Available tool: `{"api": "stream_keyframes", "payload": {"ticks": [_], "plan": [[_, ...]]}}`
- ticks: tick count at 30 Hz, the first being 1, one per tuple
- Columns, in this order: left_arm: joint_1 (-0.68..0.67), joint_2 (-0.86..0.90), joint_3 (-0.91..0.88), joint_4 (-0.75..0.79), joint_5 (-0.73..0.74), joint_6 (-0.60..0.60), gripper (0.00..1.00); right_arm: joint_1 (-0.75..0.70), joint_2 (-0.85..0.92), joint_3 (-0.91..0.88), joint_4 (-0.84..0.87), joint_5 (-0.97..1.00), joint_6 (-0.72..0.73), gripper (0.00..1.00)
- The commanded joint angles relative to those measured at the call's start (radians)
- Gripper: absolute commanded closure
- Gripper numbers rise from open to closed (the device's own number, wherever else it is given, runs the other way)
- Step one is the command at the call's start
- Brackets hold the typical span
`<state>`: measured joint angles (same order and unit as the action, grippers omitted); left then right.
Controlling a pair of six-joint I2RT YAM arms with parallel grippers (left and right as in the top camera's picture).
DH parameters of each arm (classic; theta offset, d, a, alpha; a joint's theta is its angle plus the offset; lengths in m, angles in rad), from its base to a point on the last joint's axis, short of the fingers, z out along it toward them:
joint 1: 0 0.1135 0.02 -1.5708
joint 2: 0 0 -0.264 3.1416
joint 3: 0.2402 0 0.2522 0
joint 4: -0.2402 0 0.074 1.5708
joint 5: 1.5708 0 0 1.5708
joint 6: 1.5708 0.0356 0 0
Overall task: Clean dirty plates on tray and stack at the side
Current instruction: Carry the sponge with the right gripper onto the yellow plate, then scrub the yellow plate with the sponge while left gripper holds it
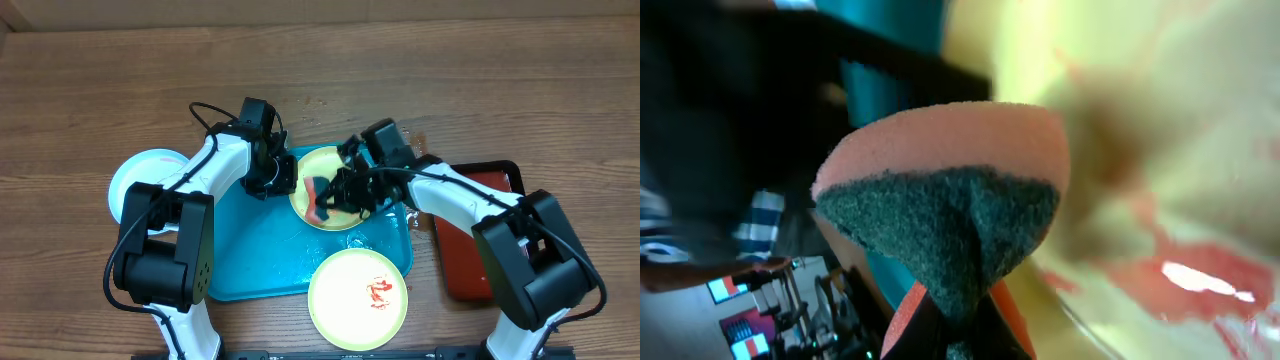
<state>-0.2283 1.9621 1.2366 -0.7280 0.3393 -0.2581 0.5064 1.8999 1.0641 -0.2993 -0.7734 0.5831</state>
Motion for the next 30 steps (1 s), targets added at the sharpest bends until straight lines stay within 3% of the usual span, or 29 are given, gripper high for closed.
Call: {"api": "stream_keyframes", "payload": {"ticks": [1,14,18,20,30], "plan": [[-0.008,0.029,-0.021,-0.010,0.021,0.019,0.96,-0.001,0.025,0.026,-0.045,0.060,0.021,0.96],[-0.008,0.029,-0.021,-0.035,0.021,0.034,0.96,-0.152,0.025,0.037,-0.255,0.421,-0.037,0.96],[-0.008,0.029,-0.021,-0.039,0.020,0.035,0.96,-0.126,0.025,0.085,-0.261,0.460,-0.365,0.96],[-0.008,0.029,-0.021,-0.038,0.020,0.034,0.96,-0.097,0.025,0.112,-0.282,0.470,-0.450,0.96],[-0.008,0.029,-0.021,-0.047,0.020,0.034,0.96,0.060,0.025,0.145,-0.336,0.610,-0.620,0.96]]}}
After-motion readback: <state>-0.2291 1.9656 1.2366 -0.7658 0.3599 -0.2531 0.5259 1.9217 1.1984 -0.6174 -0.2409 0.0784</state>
